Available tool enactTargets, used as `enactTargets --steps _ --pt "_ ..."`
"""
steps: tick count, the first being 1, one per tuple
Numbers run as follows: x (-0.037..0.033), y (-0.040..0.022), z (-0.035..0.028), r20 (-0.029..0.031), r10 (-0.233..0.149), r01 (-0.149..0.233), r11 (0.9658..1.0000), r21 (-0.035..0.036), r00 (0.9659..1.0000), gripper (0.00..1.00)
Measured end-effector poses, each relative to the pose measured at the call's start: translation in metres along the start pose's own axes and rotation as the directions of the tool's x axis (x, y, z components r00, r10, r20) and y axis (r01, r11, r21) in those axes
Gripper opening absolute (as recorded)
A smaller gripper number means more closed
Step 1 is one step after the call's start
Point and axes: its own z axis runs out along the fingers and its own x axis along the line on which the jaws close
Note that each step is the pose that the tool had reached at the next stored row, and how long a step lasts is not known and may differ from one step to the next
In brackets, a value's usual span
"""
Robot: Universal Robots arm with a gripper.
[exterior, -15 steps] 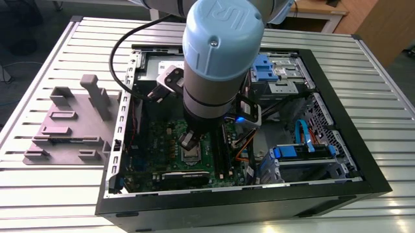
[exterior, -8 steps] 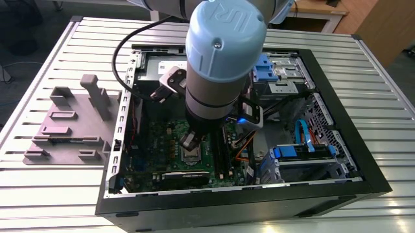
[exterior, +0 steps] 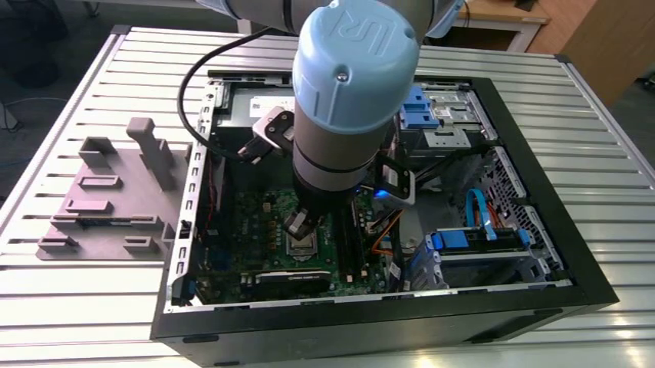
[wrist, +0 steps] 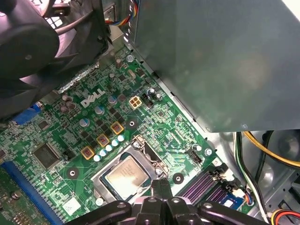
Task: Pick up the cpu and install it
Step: 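Install the first cpu locking lever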
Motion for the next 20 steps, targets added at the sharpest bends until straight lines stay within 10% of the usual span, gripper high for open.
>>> enactTargets --steps 20 --pt "0.0037 -0.0030 0.0108 -0.0022 0.008 -0.008 1.0000 0.0038 1.0000 0.11"
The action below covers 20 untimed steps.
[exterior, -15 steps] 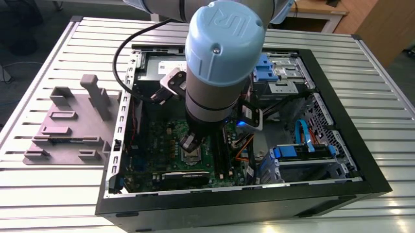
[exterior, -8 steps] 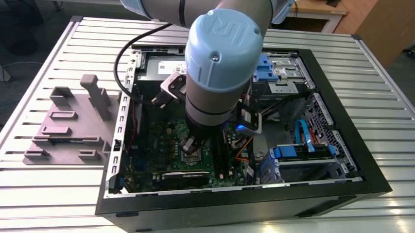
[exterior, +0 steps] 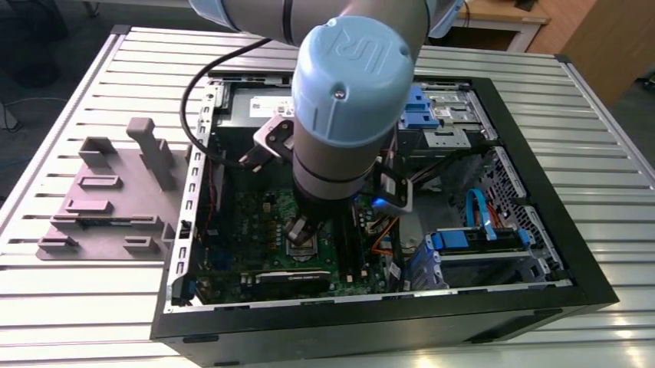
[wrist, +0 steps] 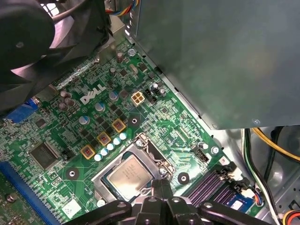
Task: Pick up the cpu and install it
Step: 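Install the first cpu locking lever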
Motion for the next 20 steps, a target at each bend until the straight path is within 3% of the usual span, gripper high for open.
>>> enactTargets --steps 10,20 --pt "0.0015 -0.0012 0.0034 -0.0003 0.004 -0.004 1.0000 0.0013 1.0000 0.11" --pt "0.0054 -0.0044 0.0034 0.0086 0.070 -0.070 0.9975 0.0105 0.9975 0.11"
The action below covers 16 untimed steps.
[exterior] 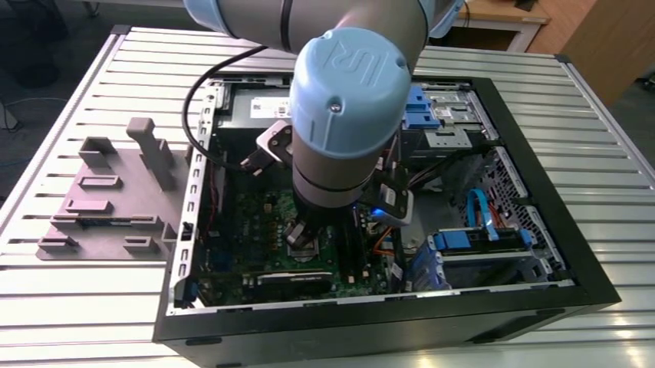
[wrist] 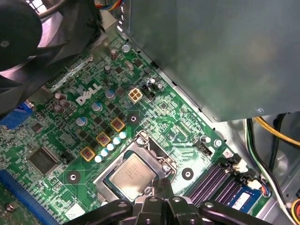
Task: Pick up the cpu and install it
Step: 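Install the first cpu locking lever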
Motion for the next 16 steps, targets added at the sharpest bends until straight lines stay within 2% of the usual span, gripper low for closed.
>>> enactTargets --steps 8,11,16 --pt "0.0006 -0.0005 0.0001 0.0011 0.011 -0.011 0.9999 0.0019 0.9999 0.11" --pt "0.0008 -0.0006 0.0016 -0.0017 0.012 -0.012 0.9999 0.0045 0.9999 0.11" --pt "0.0009 -0.0006 0.0017 -0.0017 0.012 -0.012 0.9999 0.0048 0.9999 0.11"
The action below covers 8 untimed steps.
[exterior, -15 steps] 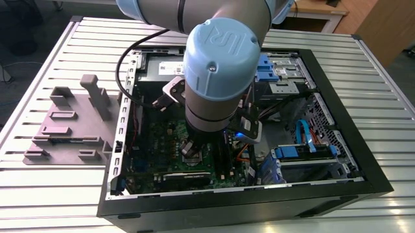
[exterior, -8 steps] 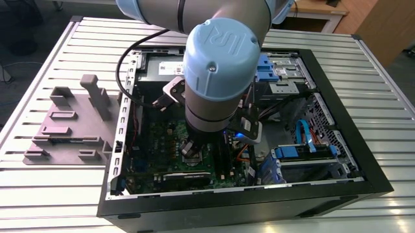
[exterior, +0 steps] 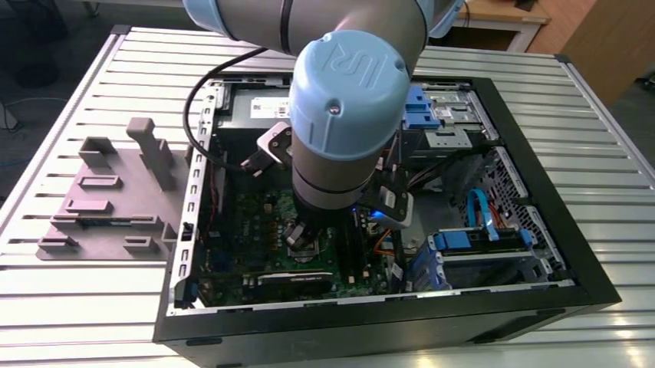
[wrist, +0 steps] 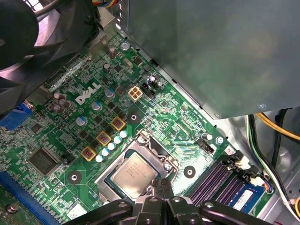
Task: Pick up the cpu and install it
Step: 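Install the first cpu locking lever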
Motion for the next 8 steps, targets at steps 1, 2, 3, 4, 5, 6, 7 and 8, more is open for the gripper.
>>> enactTargets --steps 1,2,3,4,5,6,7,8 --pt "0.0000 0.0000 0.0000 0.0002 0.001 -0.001 1.0000 0.0001 1.0000 0.11" --pt "0.0000 0.0000 -0.0001 0.0006 0.003 -0.003 1.0000 0.0003 1.0000 0.11" --pt "-0.0001 0.0000 -0.0004 0.0009 0.005 -0.005 1.0000 0.0004 1.0000 0.11" --pt "0.0000 0.0000 -0.0005 0.0015 0.007 -0.007 1.0000 0.0007 1.0000 0.11" --pt "0.0000 -0.0001 -0.0008 0.0018 0.011 -0.011 0.9999 0.0013 0.9999 0.11" --pt "0.0000 -0.0002 -0.0012 0.0019 0.015 -0.015 0.9999 0.0020 0.9999 0.11" --pt "-0.0001 -0.0004 -0.0016 0.0020 0.018 -0.018 0.9998 0.0028 0.9998 0.11" --pt "-0.0001 -0.0007 -0.0021 0.0022 0.022 -0.022 0.9998 0.0036 0.9998 0.11"
